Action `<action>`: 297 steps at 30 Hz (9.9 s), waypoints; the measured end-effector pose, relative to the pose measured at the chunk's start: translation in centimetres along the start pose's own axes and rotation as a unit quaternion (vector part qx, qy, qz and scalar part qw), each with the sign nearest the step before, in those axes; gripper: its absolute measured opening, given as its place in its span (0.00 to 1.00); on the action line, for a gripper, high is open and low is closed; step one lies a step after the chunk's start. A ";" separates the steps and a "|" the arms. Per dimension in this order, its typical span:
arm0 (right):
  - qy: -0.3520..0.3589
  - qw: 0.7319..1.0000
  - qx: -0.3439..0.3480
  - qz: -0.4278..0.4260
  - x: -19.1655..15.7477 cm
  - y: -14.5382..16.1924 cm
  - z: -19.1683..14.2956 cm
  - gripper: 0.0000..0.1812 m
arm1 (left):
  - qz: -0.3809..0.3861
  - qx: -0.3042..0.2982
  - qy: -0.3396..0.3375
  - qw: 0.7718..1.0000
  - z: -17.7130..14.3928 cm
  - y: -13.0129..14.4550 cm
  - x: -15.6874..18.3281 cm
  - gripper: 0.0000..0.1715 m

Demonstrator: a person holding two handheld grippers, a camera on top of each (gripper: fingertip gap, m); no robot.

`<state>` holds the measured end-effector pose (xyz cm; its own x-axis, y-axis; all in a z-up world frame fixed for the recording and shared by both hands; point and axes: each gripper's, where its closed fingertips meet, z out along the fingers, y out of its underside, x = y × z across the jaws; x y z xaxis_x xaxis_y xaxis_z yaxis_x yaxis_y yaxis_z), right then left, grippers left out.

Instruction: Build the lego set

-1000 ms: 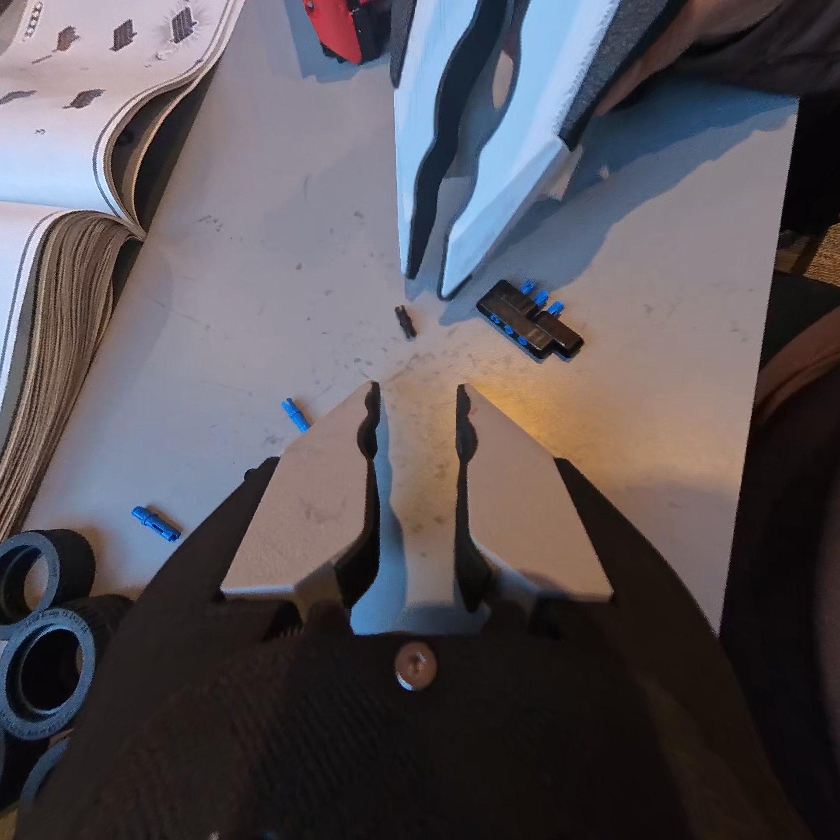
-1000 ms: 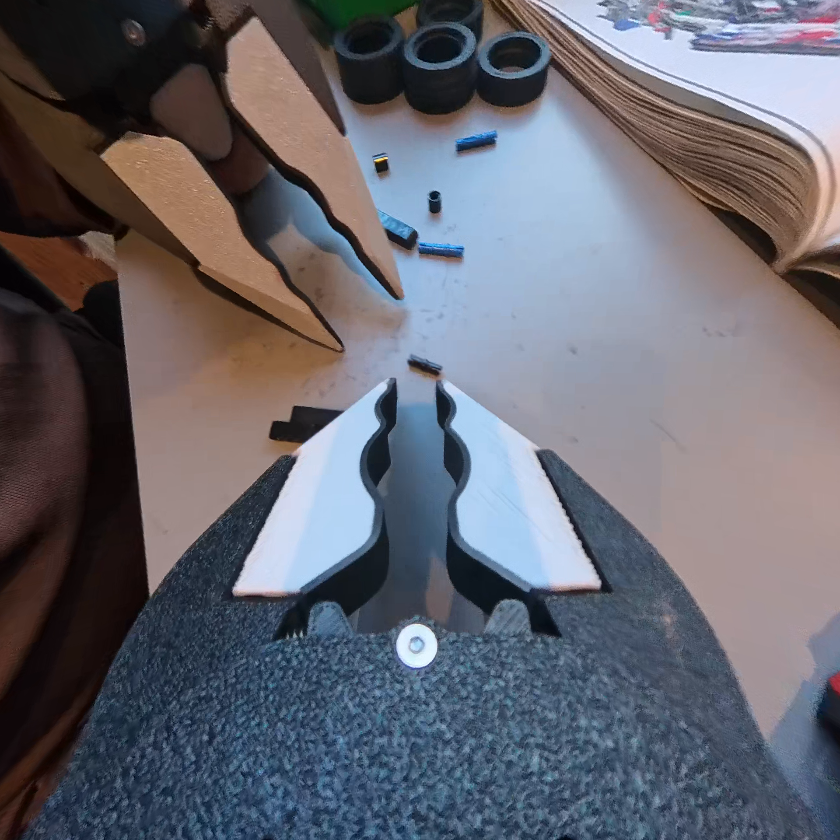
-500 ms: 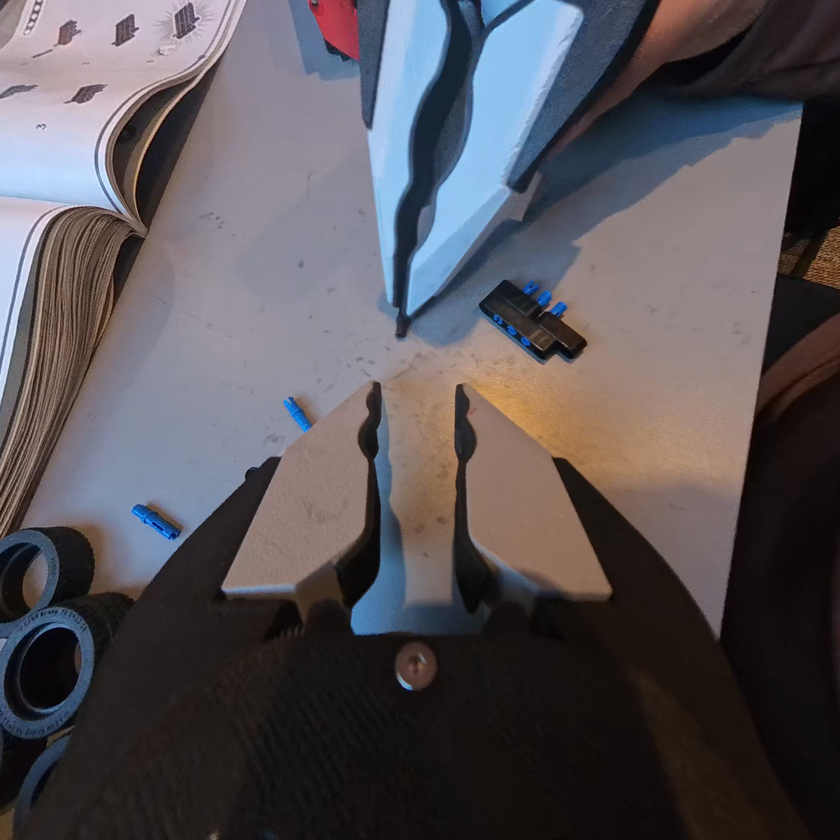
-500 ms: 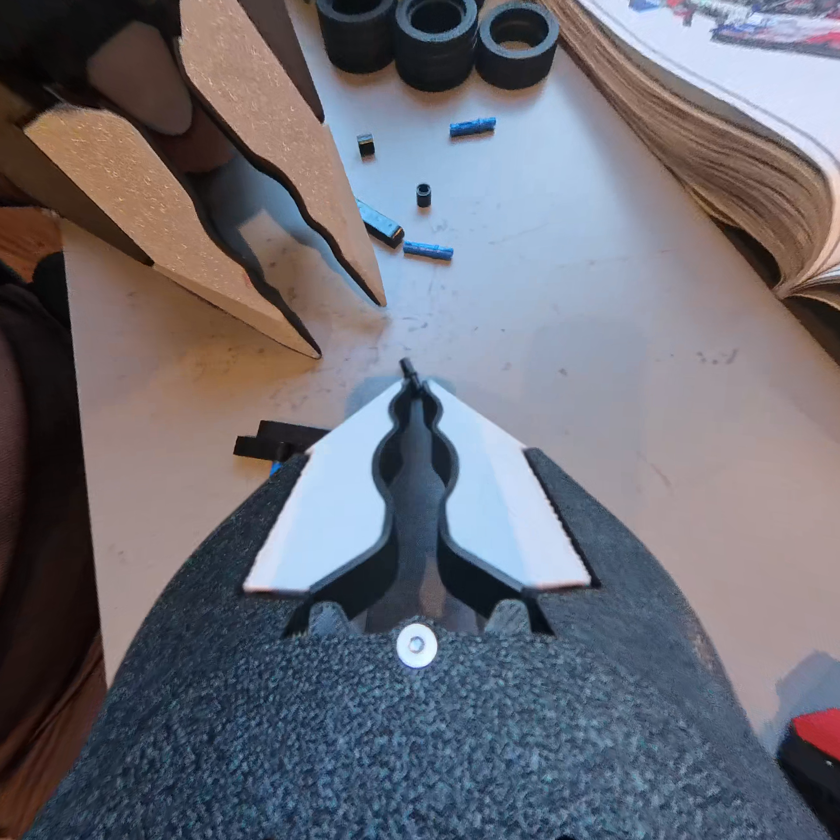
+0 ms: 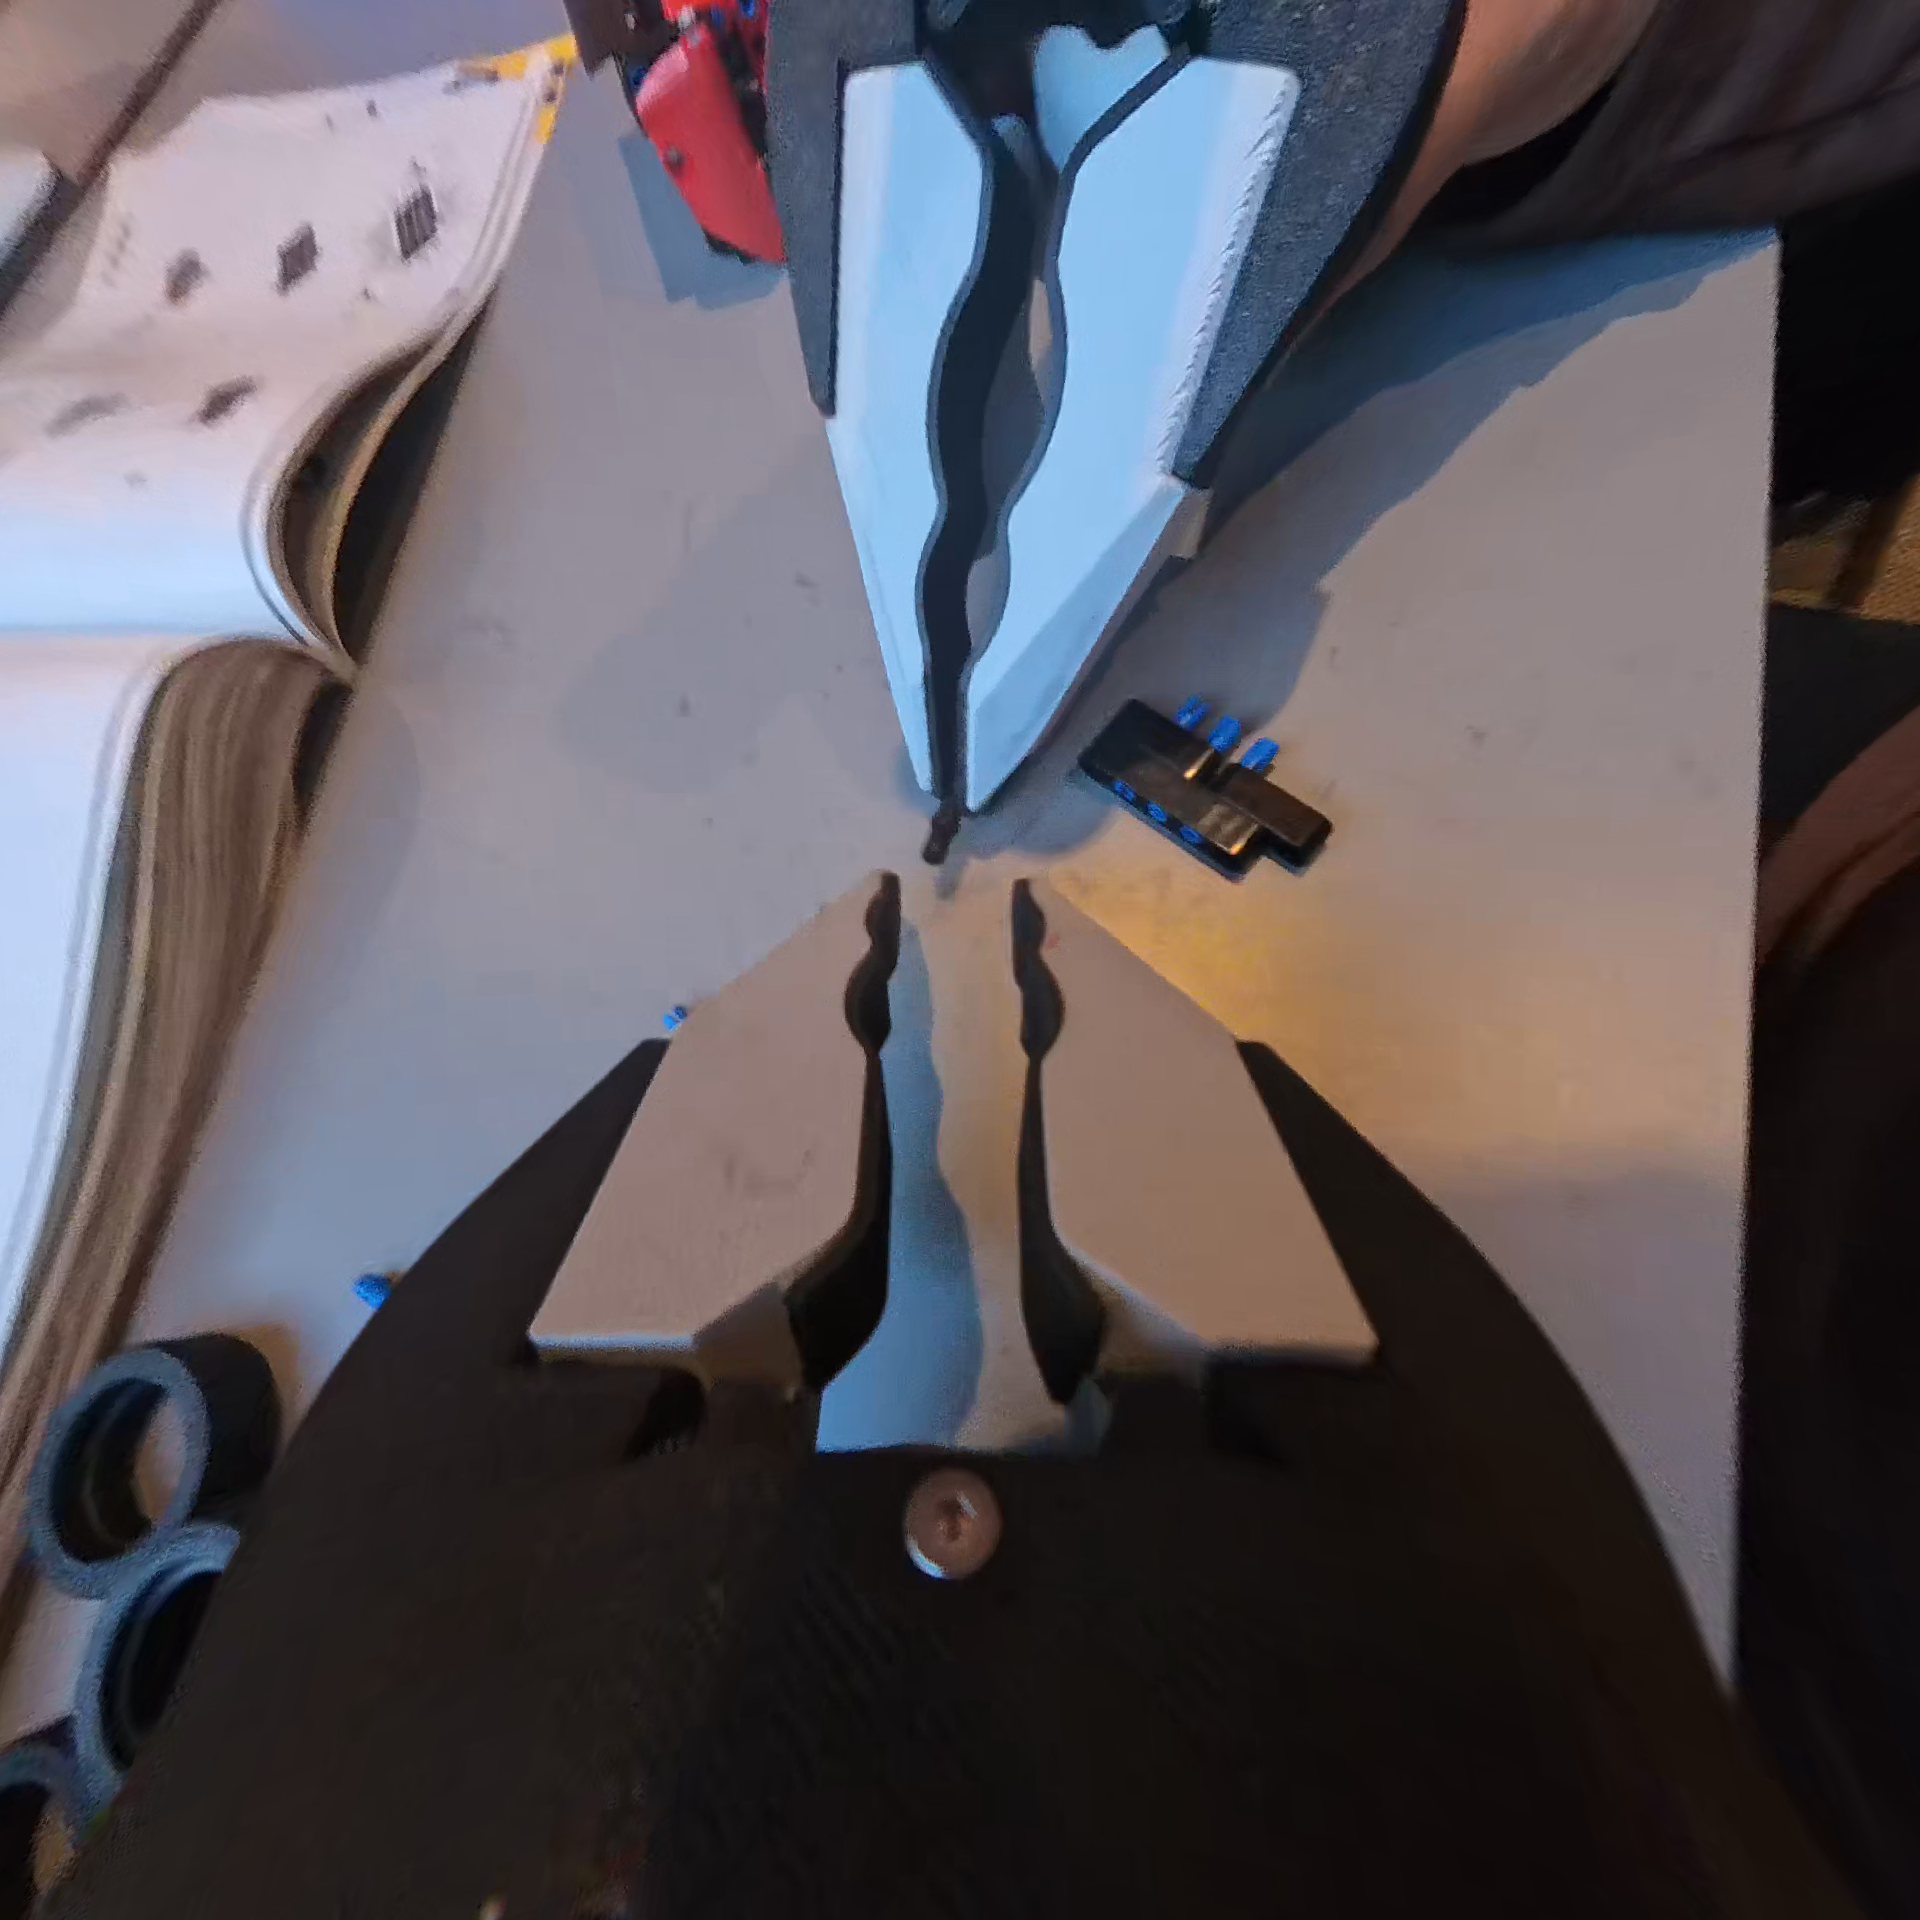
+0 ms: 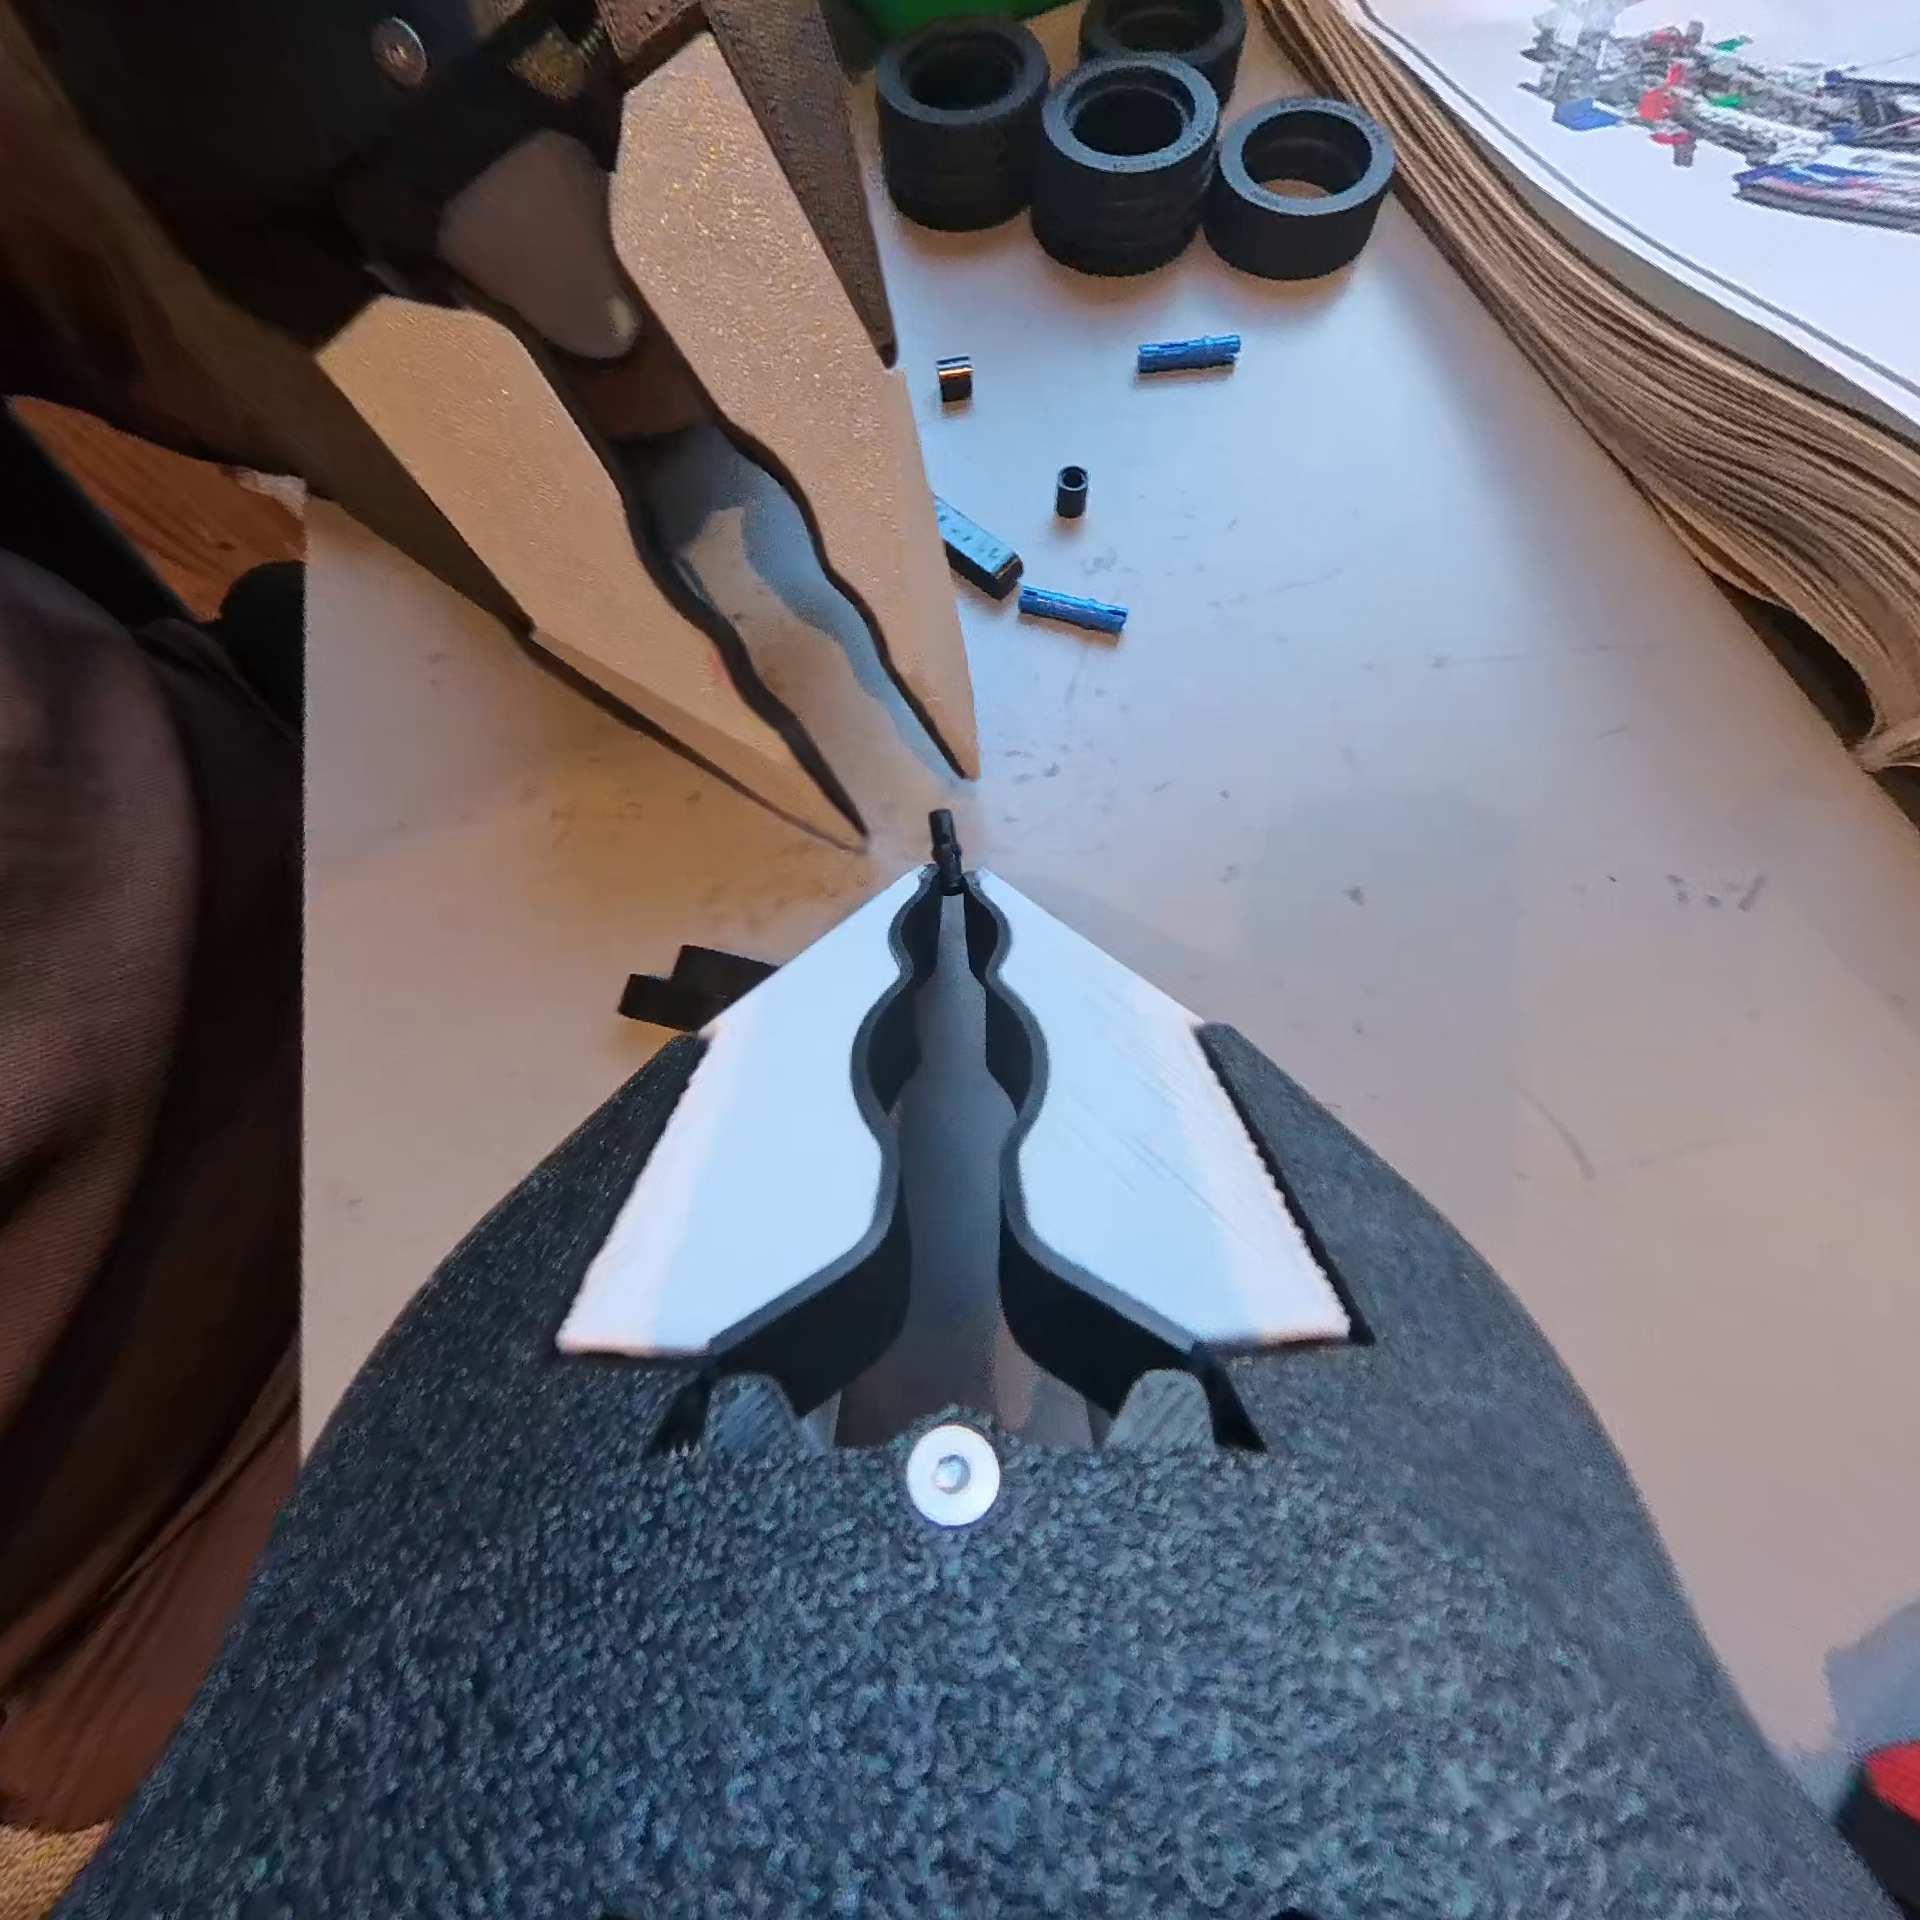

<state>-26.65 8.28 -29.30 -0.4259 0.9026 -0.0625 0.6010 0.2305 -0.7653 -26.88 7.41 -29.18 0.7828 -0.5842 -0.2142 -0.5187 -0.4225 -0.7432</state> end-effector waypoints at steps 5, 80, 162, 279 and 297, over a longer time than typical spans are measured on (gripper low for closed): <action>-0.022 1.000 -0.007 -0.001 -0.8 0.3 0.0 0.02 | 0.055 -0.007 -0.027 0.998 0.6 -0.2 0.0 0.10; -0.027 0.999 -0.018 0.031 -3.7 2.8 -2.1 0.26 | 0.077 0.003 0.169 0.983 0.2 -0.7 5.6 0.01; -0.036 0.999 -0.017 0.029 -3.9 3.2 -2.7 0.24 | -0.027 -0.021 0.221 0.975 -0.2 -0.4 5.7 0.01; 0.003 0.999 -0.032 -0.043 -3.1 4.2 -3.4 0.09 | -0.100 -0.028 0.141 0.985 1.2 -1.6 5.9 0.01; 0.013 0.999 -0.026 0.020 -3.1 3.7 -3.0 0.07 | -0.083 -0.031 0.128 0.988 1.2 -1.5 5.8 0.00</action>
<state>-21.04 7.41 -30.05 -0.3836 0.9204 -0.0756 0.6518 0.2118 -0.7282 -21.21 5.47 -30.05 0.7501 -0.6563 0.0812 -0.4171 -0.5649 -0.7120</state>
